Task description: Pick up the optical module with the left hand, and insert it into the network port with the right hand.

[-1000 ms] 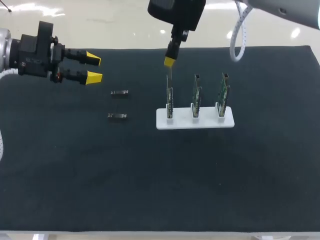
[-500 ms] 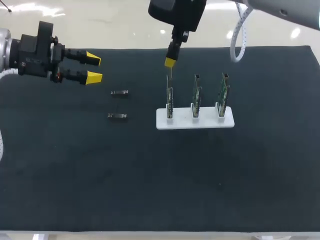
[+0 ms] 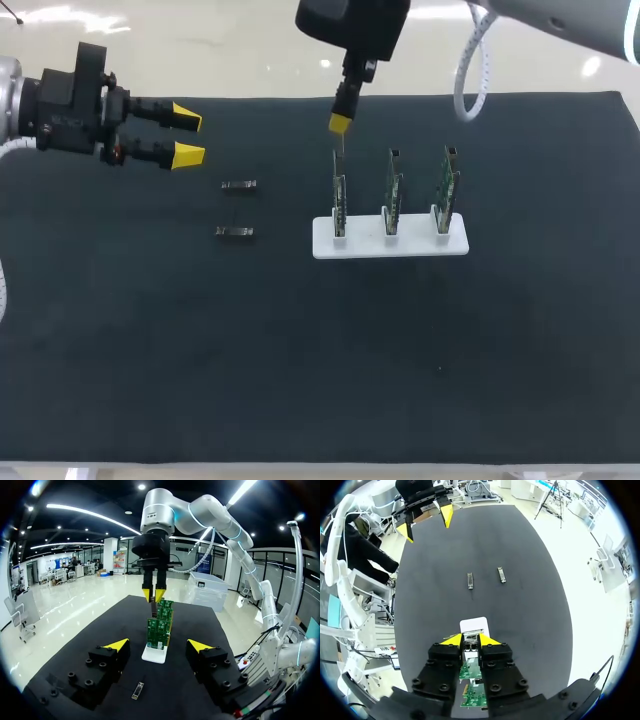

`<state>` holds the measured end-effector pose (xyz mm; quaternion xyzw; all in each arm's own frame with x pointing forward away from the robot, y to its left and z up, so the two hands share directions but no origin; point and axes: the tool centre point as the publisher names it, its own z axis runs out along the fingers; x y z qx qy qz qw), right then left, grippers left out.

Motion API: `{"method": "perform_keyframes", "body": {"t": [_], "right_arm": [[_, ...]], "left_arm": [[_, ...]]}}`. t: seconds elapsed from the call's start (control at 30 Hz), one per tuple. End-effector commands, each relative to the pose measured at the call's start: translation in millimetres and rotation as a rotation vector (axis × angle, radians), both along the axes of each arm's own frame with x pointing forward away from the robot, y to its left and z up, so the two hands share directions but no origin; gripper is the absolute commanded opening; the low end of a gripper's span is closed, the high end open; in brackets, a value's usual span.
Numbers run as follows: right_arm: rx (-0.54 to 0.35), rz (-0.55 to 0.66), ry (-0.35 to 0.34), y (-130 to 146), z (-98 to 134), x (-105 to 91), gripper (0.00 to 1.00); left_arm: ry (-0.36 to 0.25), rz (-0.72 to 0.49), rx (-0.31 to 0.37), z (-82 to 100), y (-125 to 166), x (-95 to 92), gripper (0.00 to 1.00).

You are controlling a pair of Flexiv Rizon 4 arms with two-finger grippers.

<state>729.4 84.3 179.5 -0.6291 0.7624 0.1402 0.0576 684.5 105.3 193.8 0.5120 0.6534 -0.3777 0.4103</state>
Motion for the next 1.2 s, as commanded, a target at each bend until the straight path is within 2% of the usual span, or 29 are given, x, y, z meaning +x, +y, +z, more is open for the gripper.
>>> {"method": "perform_keyframes", "body": {"t": [0.03, 0.7, 1.2], "right_arm": [[-0.003, 0.004, 0.011, 2.2, 0.4, 4.9, 0.00], [-0.002, 0.003, 0.006, 1.8, -7.2, 2.2, 0.00], [0.005, -0.003, 0.000, 1.6, -2.6, -1.1, 0.00]], "left_arm": [[0.001, 0.000, 0.003, -0.2, -0.7, 1.2, 1.00], [0.001, 0.000, 0.003, -0.2, -0.7, 1.2, 1.00], [0.001, 0.000, 0.003, -0.2, -0.7, 1.2, 1.00]]}}
